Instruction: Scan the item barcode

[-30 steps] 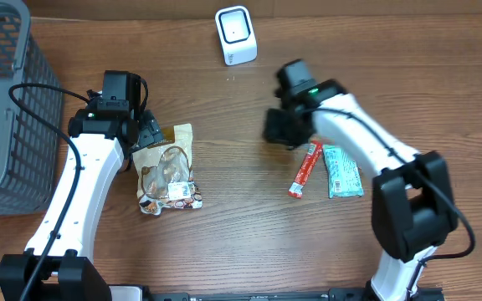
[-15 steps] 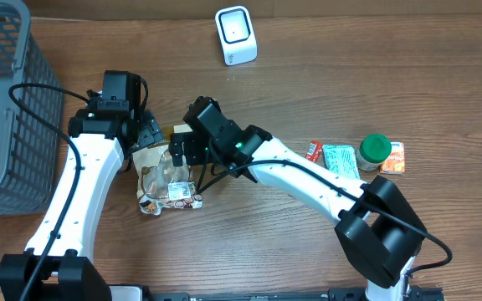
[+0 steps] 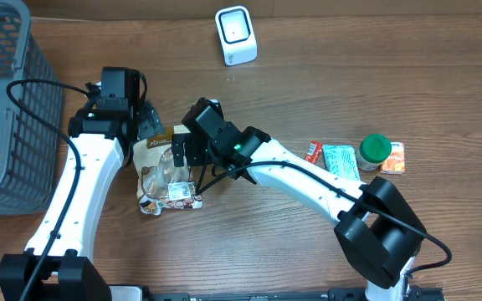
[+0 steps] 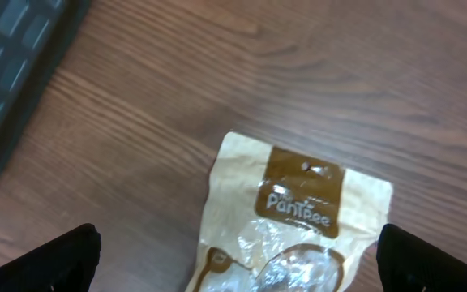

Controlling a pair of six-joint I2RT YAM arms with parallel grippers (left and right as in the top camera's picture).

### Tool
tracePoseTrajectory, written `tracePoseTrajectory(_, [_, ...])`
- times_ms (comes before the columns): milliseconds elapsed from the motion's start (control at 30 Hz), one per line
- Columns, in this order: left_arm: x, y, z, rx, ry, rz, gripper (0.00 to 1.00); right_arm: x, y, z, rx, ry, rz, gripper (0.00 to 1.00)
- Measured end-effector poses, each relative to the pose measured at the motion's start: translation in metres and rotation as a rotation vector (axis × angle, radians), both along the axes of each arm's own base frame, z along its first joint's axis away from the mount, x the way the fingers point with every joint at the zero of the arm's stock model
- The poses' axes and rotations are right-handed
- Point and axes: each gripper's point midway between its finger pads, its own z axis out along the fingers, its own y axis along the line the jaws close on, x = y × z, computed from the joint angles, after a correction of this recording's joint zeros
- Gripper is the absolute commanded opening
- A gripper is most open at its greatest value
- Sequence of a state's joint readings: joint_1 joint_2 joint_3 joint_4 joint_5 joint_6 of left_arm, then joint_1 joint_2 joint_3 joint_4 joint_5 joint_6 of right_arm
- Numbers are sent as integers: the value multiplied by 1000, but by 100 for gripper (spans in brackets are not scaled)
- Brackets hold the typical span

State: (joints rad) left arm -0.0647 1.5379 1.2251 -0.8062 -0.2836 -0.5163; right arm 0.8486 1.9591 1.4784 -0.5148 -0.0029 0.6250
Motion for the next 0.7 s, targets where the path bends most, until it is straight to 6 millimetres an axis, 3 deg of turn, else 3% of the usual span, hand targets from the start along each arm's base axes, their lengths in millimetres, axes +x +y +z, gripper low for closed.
tracePoseTrajectory(200, [2,-5,0,-25,-8,-12,97,0,-2,-1,-8,2,-4,100])
tracePoseTrajectory(267, [-7,-6,-5,-31,35,-20,43,0,-2,-1,-10,1,-4,100])
tracePoseTrajectory(333, [-11,-5,-7,-29,55,-16,27,0,-2,-1,-10,2,-4,100])
tracePoseTrajectory(367, [-14,-5,-8,-28,64,-9,26,0,-2,-1,-10,1,-4,100])
tracePoseTrajectory(433, [-18,-2,-13,-22,77,18,36,0,-2,-1,-10,1,-4,100])
tracePoseTrajectory(500, [-25,2,-22,-15,91,54,38,0,-2,-1,-10,1,-5,100])
tracePoseTrajectory(700, [-39,11,-61,17,123,116,30,0,-2,-1,-12,-1,-6,100])
